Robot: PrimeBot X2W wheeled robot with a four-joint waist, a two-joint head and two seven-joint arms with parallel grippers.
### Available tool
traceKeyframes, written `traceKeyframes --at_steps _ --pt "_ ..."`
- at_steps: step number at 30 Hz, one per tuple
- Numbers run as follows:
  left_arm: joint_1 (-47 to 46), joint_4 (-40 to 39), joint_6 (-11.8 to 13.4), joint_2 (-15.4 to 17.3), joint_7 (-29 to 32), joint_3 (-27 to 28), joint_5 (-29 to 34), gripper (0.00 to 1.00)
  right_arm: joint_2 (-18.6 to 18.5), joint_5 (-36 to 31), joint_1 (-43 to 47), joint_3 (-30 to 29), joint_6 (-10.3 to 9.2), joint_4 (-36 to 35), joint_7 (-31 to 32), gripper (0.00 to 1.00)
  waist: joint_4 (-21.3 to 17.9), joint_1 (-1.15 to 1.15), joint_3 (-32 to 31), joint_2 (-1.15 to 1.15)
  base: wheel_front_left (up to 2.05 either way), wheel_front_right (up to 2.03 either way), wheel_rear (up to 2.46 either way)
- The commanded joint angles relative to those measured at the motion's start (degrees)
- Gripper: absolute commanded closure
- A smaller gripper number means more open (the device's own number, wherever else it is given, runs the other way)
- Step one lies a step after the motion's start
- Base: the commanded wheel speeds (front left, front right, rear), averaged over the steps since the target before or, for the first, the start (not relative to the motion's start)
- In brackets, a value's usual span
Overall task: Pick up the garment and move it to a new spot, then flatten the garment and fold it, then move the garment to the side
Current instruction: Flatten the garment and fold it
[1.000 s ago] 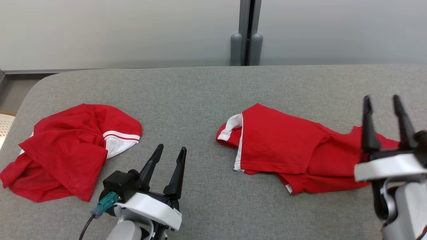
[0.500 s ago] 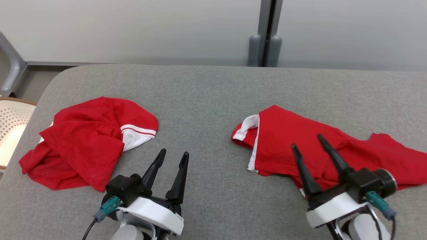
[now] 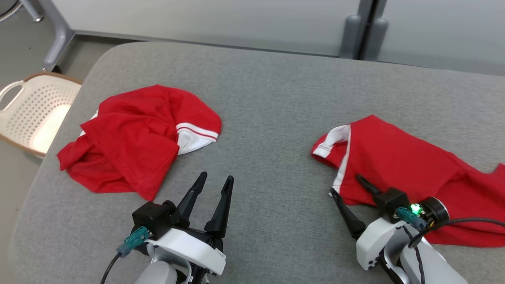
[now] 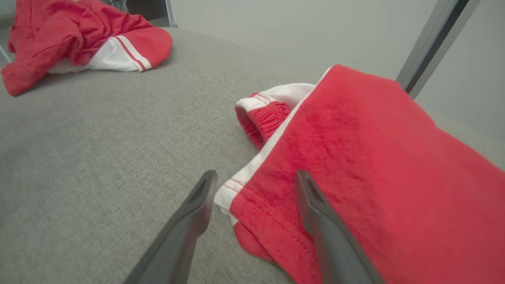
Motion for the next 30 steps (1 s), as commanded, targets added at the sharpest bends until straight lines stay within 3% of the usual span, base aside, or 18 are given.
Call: traceKeyframes --at_steps 1,7,8,9,14,21,30 --pt "-1.4 -0.2 -0.1 0.2 0.0 -0.2 -0.6 0.0 -0.3 -0.4 -0.9 -0.5 -0.02 2.0 0.4 0.0 2.0 0.0 1.6 0.0 0.0 0.0 0.0" --pt "-1.8 -0.2 -0.1 0.2 0.0 -0.2 -1.1 0.0 -0.1 1.5 -2.9 0.0 -0.02 8.2 2.2 0.0 3.6 0.0 2.8 0.0 0.0 0.0 0.0" --pt "-1.8 -0.2 -0.1 0.2 0.0 -0.3 -1.0 0.0 -0.2 1.7 -3.1 0.2 -0.03 9.0 2.4 0.64 3.7 0.0 2.9 0.0 0.0 0.0 0.0" --pt "-1.8 -0.1 -0.1 0.2 0.0 -0.3 -1.0 0.0 -0.4 1.9 -3.4 0.3 -0.03 9.6 2.4 1.0 3.8 0.0 2.9 0.0 0.0 0.0 0.0" --pt "-1.7 0.2 -0.1 0.2 0.0 0.0 -0.9 0.0 -0.4 3.7 -5.0 -0.2 -0.03 10.1 0.4 1.0 3.2 0.0 2.2 0.0 0.0 0.0 0.0" --pt "-0.7 0.6 -0.1 0.2 0.0 0.7 -0.2 0.0 -1.7 6.4 -6.4 -2.6 -0.02 5.4 -0.7 1.0 1.2 0.0 0.4 0.0 0.0 0.0 0.0" --pt "-0.2 0.3 -0.1 0.2 0.0 0.5 0.3 0.0 -6.8 10.7 -9.1 -6.2 -0.02 -8.3 5.8 1.0 -2.3 0.0 -1.0 0.0 0.0 0.0 0.0"
